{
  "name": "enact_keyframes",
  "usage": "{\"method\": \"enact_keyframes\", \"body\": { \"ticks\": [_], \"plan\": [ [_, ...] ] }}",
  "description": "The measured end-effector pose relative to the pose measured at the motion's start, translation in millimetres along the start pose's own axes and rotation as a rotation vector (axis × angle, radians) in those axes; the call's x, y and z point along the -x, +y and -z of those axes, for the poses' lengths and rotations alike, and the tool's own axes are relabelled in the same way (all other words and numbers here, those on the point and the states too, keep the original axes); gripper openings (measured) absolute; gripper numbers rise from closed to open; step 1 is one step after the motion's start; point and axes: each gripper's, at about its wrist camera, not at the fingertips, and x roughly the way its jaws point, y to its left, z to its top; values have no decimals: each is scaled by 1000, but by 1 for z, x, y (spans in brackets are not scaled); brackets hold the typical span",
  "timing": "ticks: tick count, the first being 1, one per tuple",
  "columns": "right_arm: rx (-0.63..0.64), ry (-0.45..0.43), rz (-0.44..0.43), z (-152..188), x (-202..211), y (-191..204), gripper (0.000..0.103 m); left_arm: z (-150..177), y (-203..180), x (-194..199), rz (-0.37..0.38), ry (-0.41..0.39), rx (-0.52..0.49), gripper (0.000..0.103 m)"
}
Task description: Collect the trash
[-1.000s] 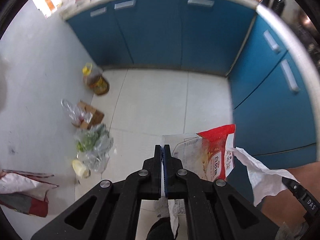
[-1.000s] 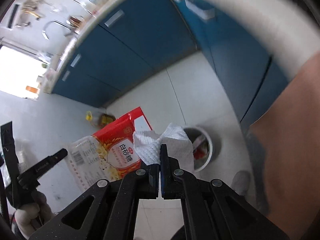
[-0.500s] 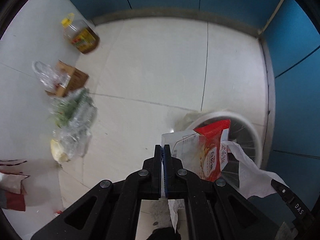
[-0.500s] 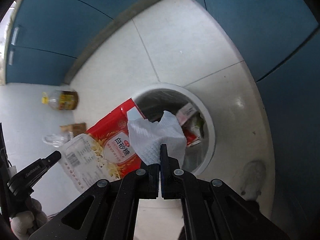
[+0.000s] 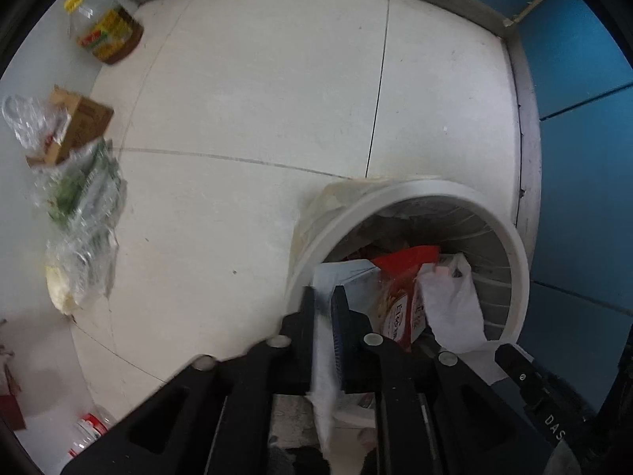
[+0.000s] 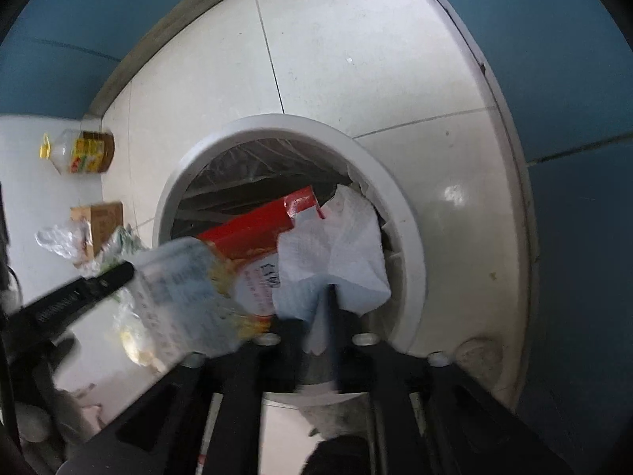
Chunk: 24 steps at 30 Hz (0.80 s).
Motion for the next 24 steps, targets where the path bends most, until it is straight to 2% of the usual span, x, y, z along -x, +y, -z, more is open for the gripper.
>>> {"method": "enact_keyframes", "body": {
  "ticks": [1, 2, 4, 7, 10, 14, 18, 24],
  "plan": [
    [16, -10, 19, 1, 6, 3, 63, 0, 0, 4, -1, -17, -9, 31],
    [30, -22, 31, 2, 13, 5, 70, -1, -1, 10, -10, -39, -21, 64],
    [58, -43, 61, 5, 26, 12, 80, 2, -2, 27, -27, -79, -35, 99],
    [101, -74, 125, 12, 52, 16, 94, 7, -2, 43, -23, -100, -51, 100],
    [135, -112, 229, 22, 80, 22, 96, 21, -1, 62, -48, -124, -80, 100],
    [162, -139, 296, 42, 123, 29, 103, 42, 4, 97, -83, -150, -106, 100],
    [187, -177, 321, 66, 179, 48, 103, 65, 9, 148, -82, -165, -107, 100],
    [193, -264, 311, 113, 296, 79, 103, 108, 9, 270, -95, -261, -128, 100]
  ]
}}
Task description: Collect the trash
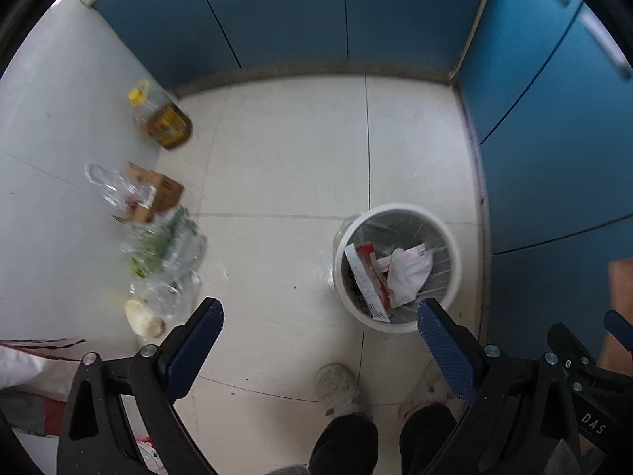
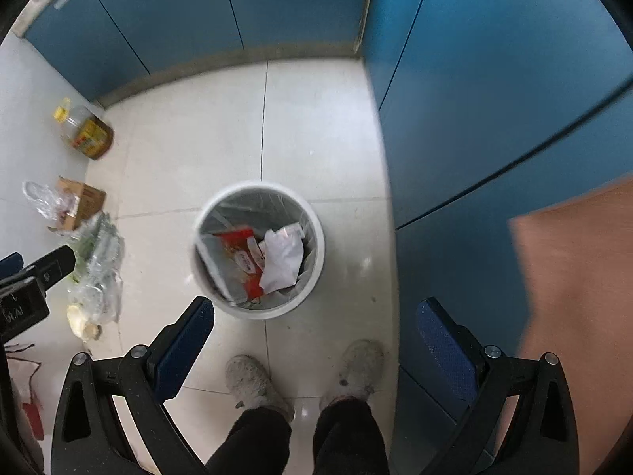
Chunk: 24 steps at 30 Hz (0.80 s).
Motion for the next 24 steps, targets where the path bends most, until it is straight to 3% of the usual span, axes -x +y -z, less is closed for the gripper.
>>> {"method": "enact_keyframes", "body": {
  "ticks": [12, 19, 24],
  "plan": [
    [-2, -226, -41, 52, 282, -27, 103, 43, 16, 227, 11, -196, 25, 100],
    [38, -314, -133, 93, 393, -53, 103, 88, 5, 323, 27, -278, 79, 100],
    [51, -313, -242, 118, 440, -68, 103, 113, 5, 384, 106, -311, 108, 100]
  ]
}}
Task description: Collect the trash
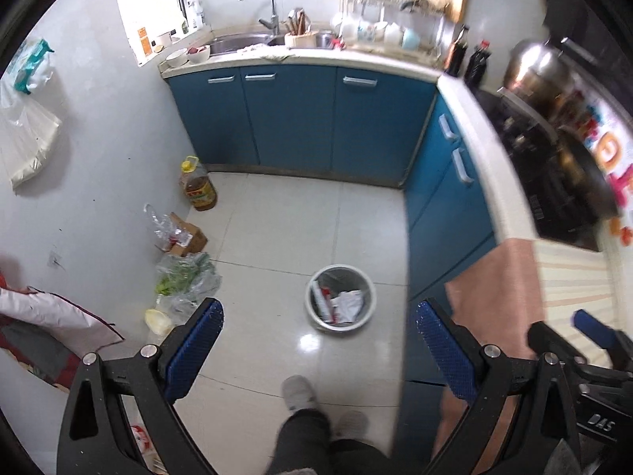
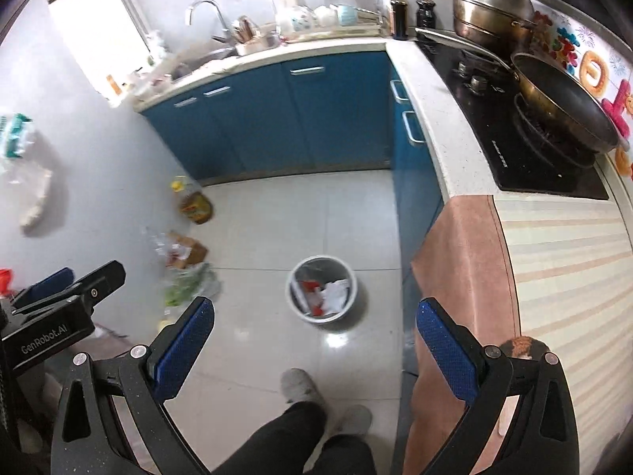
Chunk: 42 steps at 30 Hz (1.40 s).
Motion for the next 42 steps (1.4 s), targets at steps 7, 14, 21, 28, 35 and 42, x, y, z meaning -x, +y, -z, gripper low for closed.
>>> {"method": "enact_keyframes", "body": {
  "ticks": [7, 14, 21, 28, 35, 42],
  "plan": [
    [40, -4, -83, 7, 65, 12, 103, 8, -1, 62, 87, -31, 7, 103],
    [23, -18, -90, 15, 95, 19, 103, 18, 7, 95, 127, -47, -17, 103],
    [17, -14, -100, 23, 108, 32, 103, 26, 20, 109, 140, -55, -10, 103],
    [20, -23, -98, 25, 121, 41, 103, 29, 27, 113, 155, -44, -15, 103],
    [18, -24, -99, 23, 126, 43, 103, 29, 30, 114, 176, -37, -9, 103],
    [20, -14, -107, 24, 124, 38, 103, 31, 27, 115, 194, -28, 3, 103]
  ]
}}
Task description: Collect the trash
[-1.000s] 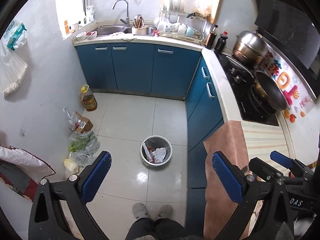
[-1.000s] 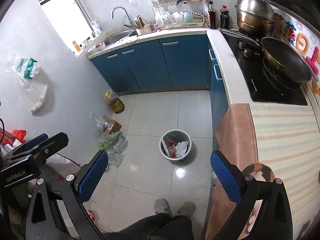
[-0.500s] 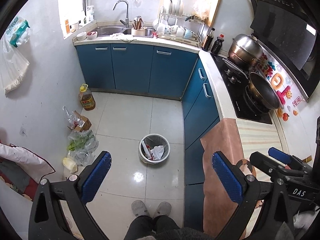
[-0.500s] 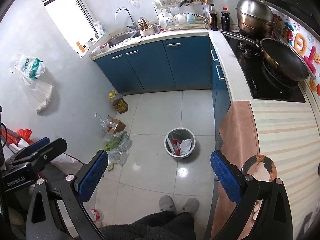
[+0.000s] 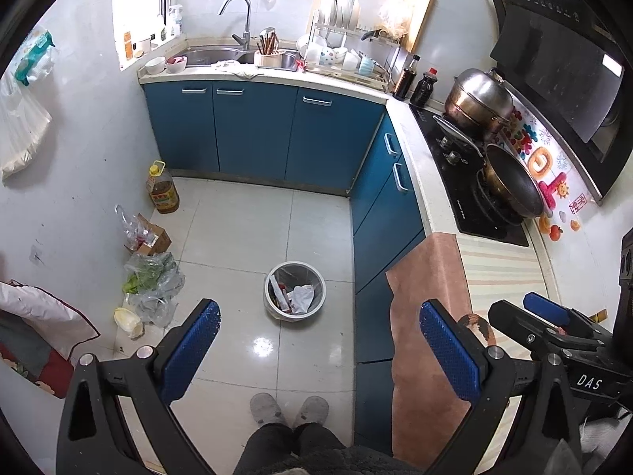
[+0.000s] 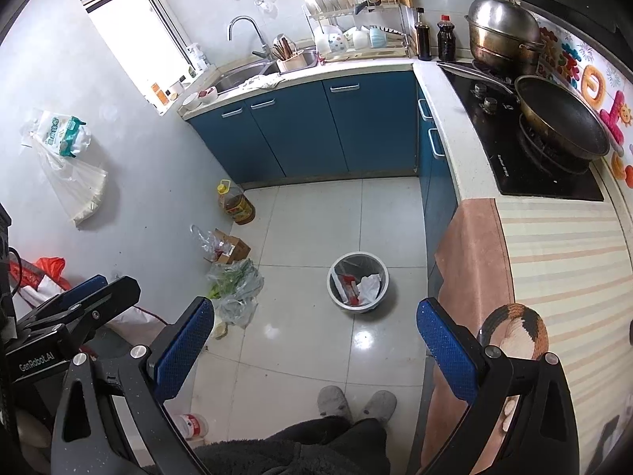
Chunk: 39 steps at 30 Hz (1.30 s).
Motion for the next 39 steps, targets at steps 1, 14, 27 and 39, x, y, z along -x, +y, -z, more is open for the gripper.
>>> {"method": "enact_keyframes", "body": {
  "ticks": [1, 14, 27, 39],
  "plan": [
    [-1, 1, 0, 0, 0, -1, 103, -1, 0, 0, 3, 5, 1, 103],
    [-23, 17, -3, 5, -1, -14, 103, -2, -4, -3, 4, 33, -23, 103],
    [-41, 12, 7, 8, 5, -22, 103, -2, -7, -7, 22, 49, -43, 103],
    [-48, 15, 9, 10, 5, -29, 103, -1, -11, -9, 24, 57, -50, 103]
  ]
}}
